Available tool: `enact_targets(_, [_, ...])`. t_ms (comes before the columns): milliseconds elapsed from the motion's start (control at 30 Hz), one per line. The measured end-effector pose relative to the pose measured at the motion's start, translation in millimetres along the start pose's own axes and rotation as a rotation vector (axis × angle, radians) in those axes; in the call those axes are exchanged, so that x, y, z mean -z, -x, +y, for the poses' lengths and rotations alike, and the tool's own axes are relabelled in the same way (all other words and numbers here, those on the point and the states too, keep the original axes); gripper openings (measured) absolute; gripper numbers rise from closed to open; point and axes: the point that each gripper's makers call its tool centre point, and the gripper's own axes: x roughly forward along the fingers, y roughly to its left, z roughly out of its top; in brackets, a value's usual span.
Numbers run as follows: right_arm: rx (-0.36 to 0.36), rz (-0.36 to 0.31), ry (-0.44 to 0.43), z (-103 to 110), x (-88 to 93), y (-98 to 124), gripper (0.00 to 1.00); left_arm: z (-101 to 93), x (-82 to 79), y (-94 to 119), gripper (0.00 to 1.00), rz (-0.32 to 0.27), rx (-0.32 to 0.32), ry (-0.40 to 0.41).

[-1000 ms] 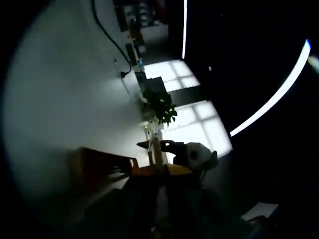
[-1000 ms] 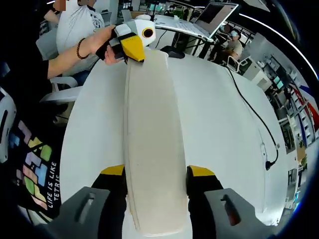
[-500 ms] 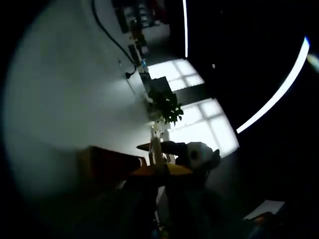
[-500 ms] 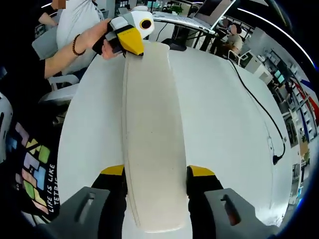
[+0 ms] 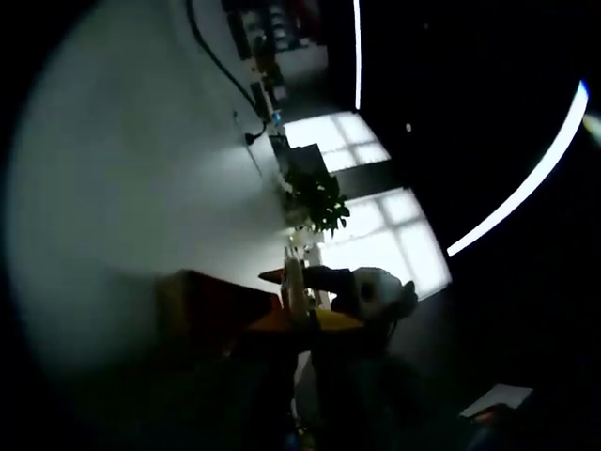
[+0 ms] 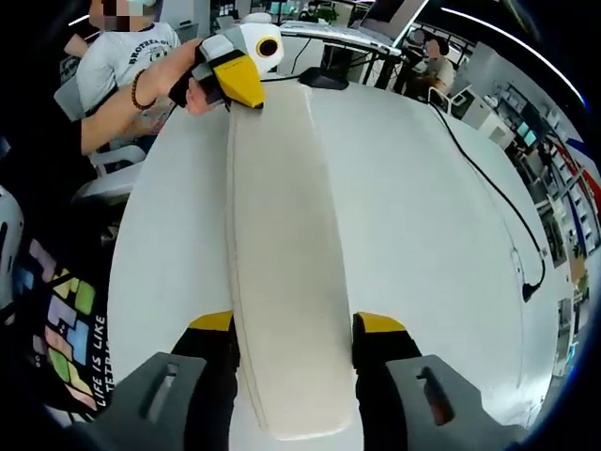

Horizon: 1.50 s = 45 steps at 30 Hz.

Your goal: Arrange the utensils inside the cutlery case until each visible utensil rests in its matching compartment.

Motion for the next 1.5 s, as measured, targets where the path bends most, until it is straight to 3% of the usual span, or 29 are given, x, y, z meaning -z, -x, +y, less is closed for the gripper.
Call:
enact_targets(500, [-0.016,0.006,-0.012,1,0.4,-6,0.5,10.1,-1.3,5,0.05,-0.003,-0.034,-0.017])
enact_targets(833, [-0.047,0.016,-0.03,-2,6.0,-12,0.51,22.2,-5.5,7,0.06,-0.009,-0.096,-0.058])
enact_targets(1267, [-0.075,0.028,-0.054,0,12.7,-11,0.5,37.7,-13.3,12,0.1,-0.035,-0.191,-0.164])
enact_targets(1500, [-0.086,0.025,-0.066,3,17.3,-9,0.49,36.9,-15.3,14,0.12,-0.048,-0.215,-0.219])
